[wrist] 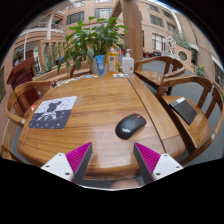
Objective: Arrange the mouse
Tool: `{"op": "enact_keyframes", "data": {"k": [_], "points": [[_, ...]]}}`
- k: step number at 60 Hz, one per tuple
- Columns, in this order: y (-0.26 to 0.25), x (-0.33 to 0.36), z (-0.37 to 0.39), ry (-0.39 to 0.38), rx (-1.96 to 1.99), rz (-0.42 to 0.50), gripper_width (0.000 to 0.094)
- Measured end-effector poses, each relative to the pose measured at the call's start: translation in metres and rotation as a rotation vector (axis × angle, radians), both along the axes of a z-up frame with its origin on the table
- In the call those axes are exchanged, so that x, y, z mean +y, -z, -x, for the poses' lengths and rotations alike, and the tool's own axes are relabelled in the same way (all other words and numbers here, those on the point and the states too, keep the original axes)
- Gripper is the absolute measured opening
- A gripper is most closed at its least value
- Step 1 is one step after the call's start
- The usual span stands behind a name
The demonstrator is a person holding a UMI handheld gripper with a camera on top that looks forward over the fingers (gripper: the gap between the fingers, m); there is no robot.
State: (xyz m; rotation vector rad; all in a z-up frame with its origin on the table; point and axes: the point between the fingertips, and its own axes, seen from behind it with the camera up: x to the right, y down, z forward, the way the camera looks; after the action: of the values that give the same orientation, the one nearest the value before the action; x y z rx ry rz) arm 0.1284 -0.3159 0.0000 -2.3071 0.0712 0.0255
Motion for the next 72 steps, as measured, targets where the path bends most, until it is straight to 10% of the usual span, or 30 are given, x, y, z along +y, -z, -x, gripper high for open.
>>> {"op": "enact_keyframes", "data": {"k": [23, 40, 60, 72], "points": [[0.011, 0.089, -0.036, 0.07, 0.01, -0.035, 0.0828], [0.014, 0.111, -0.034, 0.084, -0.063, -0.053, 0.0482], [0.011, 0.115, -0.04, 0.14, -0.099, -0.052, 0.0344], [-0.084, 0.145, -0.069, 0.249, -0.139, -0.218, 0.0346]]}}
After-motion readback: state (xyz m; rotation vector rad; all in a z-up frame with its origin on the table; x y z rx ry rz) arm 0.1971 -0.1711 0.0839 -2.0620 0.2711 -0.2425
